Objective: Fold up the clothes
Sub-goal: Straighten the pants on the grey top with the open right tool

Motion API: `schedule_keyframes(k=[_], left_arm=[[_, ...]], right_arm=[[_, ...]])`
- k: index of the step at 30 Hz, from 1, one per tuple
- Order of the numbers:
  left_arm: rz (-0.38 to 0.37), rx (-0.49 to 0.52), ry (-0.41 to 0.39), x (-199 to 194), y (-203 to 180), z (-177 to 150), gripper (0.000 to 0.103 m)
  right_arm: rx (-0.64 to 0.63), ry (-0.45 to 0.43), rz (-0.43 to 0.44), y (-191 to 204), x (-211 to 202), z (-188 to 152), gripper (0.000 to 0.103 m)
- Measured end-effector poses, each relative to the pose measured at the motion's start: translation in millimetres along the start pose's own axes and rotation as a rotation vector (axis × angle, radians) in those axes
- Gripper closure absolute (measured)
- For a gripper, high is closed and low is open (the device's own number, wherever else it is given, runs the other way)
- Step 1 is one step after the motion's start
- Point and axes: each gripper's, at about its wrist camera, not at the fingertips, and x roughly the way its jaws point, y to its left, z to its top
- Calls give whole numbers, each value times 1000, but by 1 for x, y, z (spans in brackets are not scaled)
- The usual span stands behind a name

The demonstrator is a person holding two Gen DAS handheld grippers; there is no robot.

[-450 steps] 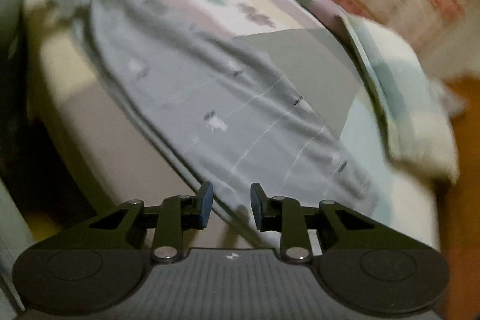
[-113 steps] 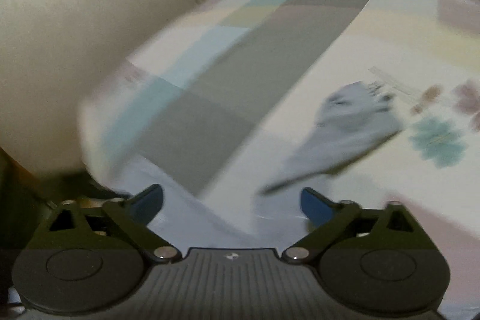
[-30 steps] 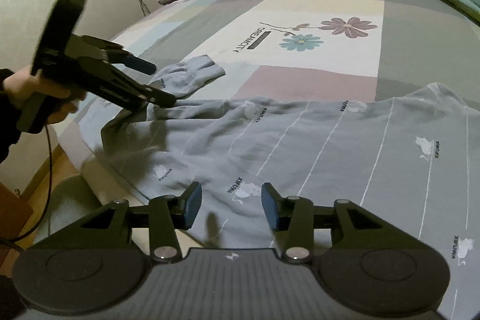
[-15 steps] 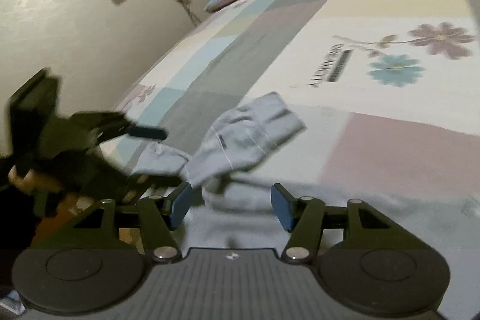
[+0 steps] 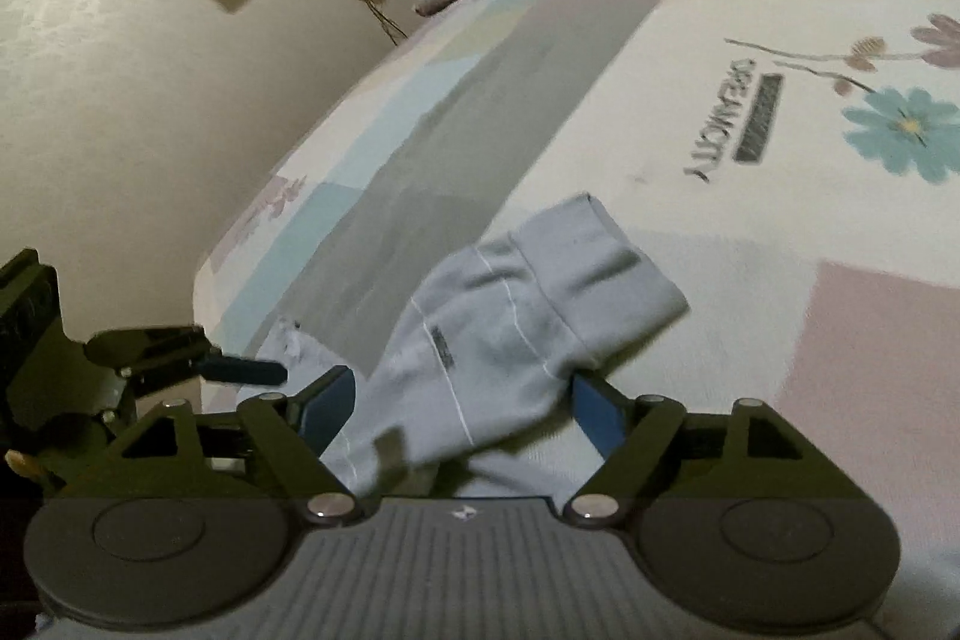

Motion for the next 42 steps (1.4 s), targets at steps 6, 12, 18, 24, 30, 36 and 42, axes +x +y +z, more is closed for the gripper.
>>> schedule_keyframes(k=[6,12,18,24,30,36,42], left_arm=[[0,-31,8,3,11,-8,18],[-3,-39,-6,-1,16,-14,18],[-6,-46,-16,1,18,-12,18],[7,-68,-17,-1,23,-16,18],[25,-78,-32,-13,27,-25,18],[45,-82,-51,-30,29,-33,18],[73,-112,-53,-44,35,-45,18]], right_arm=[[27,-25,36,0,12,6,7],[29,40,36,17,-2,-14,7],[50,-15,73,13,15,-5,7],[47,-83,83,15,31,9,5],[14,-124,189,41,23,13,5],[-93,-111,253,86,20,17,5],[-226,-38,303,127,28,10,5]])
